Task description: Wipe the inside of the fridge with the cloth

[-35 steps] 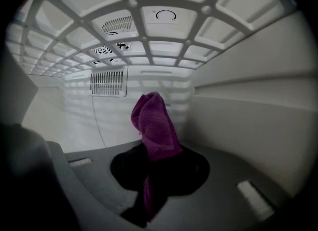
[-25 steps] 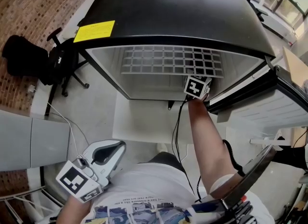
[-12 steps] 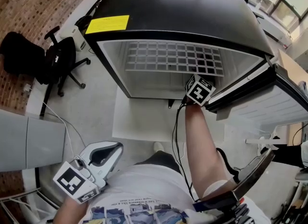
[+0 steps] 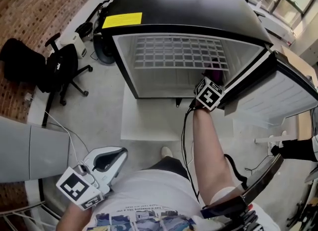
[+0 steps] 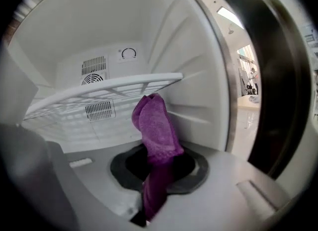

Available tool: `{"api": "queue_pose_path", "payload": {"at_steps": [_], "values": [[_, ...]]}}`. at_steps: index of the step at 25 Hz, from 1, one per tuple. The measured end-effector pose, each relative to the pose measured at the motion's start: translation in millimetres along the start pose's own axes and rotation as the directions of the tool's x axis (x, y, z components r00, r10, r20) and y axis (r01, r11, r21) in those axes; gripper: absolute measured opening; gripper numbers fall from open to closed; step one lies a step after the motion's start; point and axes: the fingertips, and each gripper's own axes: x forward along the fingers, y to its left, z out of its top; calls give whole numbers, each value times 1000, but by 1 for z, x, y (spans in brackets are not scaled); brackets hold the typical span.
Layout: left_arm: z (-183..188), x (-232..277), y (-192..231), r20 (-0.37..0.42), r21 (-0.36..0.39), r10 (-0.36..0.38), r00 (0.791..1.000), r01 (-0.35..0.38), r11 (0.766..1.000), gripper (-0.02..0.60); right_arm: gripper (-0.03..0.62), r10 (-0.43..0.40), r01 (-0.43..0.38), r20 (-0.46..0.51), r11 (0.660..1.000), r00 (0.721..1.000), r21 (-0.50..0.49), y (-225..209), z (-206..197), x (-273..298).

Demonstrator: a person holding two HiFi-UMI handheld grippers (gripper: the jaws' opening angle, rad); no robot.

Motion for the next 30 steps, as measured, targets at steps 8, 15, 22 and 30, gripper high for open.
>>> {"api": "queue_pose_path", "payload": {"at_steps": [8, 15, 22, 30], "values": [[-7, -22, -8, -3, 20, -39, 999, 39, 999, 6, 52, -72, 72, 3, 996, 997, 59, -27, -7, -38], [-15, -39, -22, -6, 33, -84, 996, 84, 996, 6, 52, -94, 93, 12, 994, 995, 61, -40, -13, -77], [-30, -48, -39, 1, 25, -133, 991, 133, 991, 6, 52, -1, 1, 30, 1000, 1000, -1, -33, -15, -127], [-29, -40, -53, 9, 18, -131, 991, 131, 991, 6, 52, 378, -380, -54, 924, 924, -50, 64, -42, -145]]}}
